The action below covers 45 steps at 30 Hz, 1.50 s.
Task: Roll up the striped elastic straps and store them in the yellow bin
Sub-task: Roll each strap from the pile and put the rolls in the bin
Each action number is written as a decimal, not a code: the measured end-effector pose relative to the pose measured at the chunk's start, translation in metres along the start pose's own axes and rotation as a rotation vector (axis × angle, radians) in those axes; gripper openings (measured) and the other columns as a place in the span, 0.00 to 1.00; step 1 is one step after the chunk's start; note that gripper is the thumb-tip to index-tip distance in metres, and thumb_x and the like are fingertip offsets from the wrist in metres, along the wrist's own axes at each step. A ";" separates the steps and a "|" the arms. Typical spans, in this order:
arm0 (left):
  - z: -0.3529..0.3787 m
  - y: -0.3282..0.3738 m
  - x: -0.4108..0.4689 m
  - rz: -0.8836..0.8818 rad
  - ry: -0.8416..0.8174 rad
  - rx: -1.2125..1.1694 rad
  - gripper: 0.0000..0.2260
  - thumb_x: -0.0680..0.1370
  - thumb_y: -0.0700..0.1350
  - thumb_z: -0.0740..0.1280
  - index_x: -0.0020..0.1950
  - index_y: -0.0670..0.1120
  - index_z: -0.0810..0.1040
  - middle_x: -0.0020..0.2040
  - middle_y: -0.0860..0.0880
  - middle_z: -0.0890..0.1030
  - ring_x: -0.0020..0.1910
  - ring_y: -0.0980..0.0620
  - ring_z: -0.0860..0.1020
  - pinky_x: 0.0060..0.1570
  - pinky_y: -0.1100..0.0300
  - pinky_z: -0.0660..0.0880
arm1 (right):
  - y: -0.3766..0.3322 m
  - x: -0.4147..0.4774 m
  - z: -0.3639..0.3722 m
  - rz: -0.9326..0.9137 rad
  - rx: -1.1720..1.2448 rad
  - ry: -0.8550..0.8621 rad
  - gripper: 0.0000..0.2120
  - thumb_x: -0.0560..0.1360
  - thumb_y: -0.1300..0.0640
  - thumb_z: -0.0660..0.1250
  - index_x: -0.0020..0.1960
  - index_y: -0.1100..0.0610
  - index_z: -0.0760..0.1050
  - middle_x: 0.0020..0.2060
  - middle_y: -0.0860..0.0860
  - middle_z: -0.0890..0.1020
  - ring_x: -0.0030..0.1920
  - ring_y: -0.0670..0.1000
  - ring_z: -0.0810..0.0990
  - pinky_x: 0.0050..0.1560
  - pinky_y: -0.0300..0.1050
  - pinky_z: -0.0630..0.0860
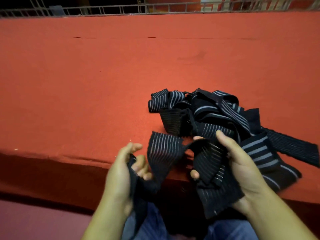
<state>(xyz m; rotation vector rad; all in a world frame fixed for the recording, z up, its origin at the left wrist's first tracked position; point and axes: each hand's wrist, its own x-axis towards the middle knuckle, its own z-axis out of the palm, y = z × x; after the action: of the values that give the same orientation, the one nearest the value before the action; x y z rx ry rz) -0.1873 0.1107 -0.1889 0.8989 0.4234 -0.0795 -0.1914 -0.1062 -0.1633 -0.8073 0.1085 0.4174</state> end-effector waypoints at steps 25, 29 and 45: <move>0.034 -0.030 -0.060 0.213 -0.393 0.182 0.10 0.76 0.47 0.70 0.54 0.44 0.84 0.41 0.37 0.84 0.36 0.45 0.82 0.38 0.55 0.82 | 0.013 -0.039 0.005 -0.009 -0.079 -0.009 0.24 0.63 0.45 0.85 0.38 0.56 0.72 0.34 0.62 0.78 0.34 0.58 0.81 0.38 0.49 0.79; 0.031 -0.026 -0.063 0.243 -0.380 0.177 0.12 0.76 0.45 0.71 0.59 0.45 0.82 0.51 0.38 0.87 0.46 0.44 0.86 0.44 0.57 0.82 | 0.021 -0.050 0.008 -0.241 -0.269 0.129 0.12 0.66 0.57 0.81 0.45 0.53 0.80 0.41 0.59 0.83 0.37 0.55 0.84 0.38 0.45 0.83; 0.014 -0.014 -0.102 0.474 -0.538 0.754 0.17 0.79 0.38 0.72 0.65 0.55 0.81 0.54 0.55 0.87 0.54 0.56 0.85 0.56 0.63 0.79 | 0.046 -0.085 0.002 -0.436 -0.543 0.132 0.11 0.77 0.53 0.75 0.59 0.51 0.85 0.57 0.53 0.88 0.60 0.50 0.85 0.62 0.47 0.79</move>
<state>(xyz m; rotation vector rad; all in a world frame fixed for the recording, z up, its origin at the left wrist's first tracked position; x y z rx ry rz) -0.2794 0.0804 -0.1519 1.6391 -0.3628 -0.0412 -0.2877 -0.1037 -0.1719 -1.3584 -0.0638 -0.0303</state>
